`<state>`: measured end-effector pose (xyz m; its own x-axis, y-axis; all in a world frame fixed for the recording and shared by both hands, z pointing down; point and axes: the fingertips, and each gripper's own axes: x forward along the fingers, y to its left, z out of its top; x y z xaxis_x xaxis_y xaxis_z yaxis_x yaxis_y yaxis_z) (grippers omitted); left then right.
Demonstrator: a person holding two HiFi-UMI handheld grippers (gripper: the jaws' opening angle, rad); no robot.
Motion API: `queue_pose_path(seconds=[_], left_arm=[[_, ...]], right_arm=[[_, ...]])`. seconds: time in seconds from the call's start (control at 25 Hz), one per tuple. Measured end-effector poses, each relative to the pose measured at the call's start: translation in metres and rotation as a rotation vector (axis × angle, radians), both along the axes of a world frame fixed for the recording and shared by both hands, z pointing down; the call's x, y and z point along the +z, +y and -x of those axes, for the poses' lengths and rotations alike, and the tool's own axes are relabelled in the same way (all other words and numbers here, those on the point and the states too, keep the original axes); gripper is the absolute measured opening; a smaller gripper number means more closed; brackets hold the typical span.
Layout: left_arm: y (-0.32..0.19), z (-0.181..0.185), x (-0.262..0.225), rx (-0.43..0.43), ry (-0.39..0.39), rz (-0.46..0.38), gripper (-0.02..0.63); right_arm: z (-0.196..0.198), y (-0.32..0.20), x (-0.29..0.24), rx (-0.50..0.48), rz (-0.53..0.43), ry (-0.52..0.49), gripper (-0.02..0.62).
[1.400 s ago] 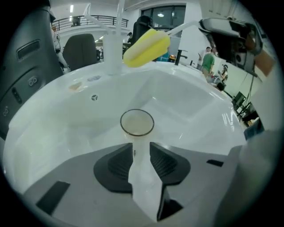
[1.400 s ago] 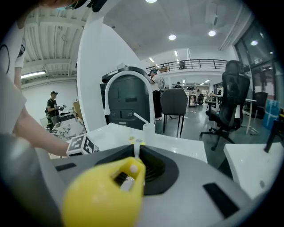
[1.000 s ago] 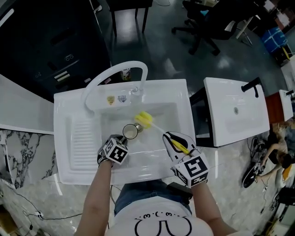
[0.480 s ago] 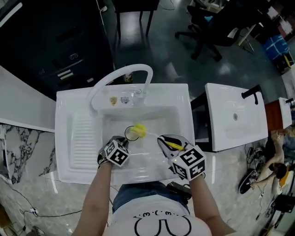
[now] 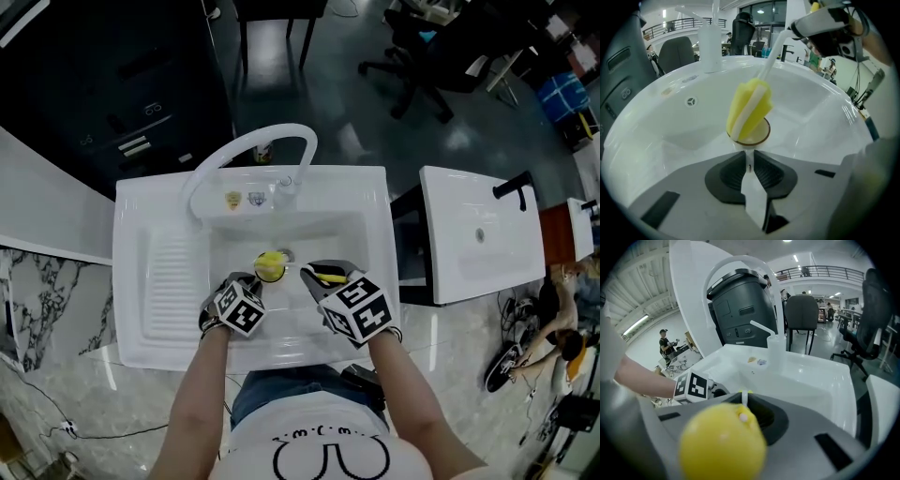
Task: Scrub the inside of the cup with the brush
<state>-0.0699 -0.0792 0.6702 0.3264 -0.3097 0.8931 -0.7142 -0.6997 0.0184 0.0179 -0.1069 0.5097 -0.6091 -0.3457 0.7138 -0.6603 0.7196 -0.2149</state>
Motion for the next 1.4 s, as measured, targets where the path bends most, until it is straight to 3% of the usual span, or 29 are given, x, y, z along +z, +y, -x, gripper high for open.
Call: queue_pose_path(seconds=[0.56, 0.76, 0.92, 1.4], left_arm=[[0.0, 0.001, -0.001, 0.018, -0.025, -0.017, 0.064], [0.0, 0.001, -0.001, 0.022, -0.026, -0.021, 0.064], [0.001, 0.001, 0.0, 0.019, -0.028, -0.016, 0.065], [0.002, 0.0, 0.0, 0.022, -0.029, -0.011, 0.066]], right_arm=[[0.016, -0.003, 0.021, -0.003, 0.03, 0.04, 0.044], [0.03, -0.011, 0.042, 0.06, 0.022, 0.041, 0.044], [0.034, -0.012, 0.051, 0.055, 0.032, 0.059, 0.044], [0.019, 0.002, -0.016, -0.002, 0.0, -0.019, 0.046]])
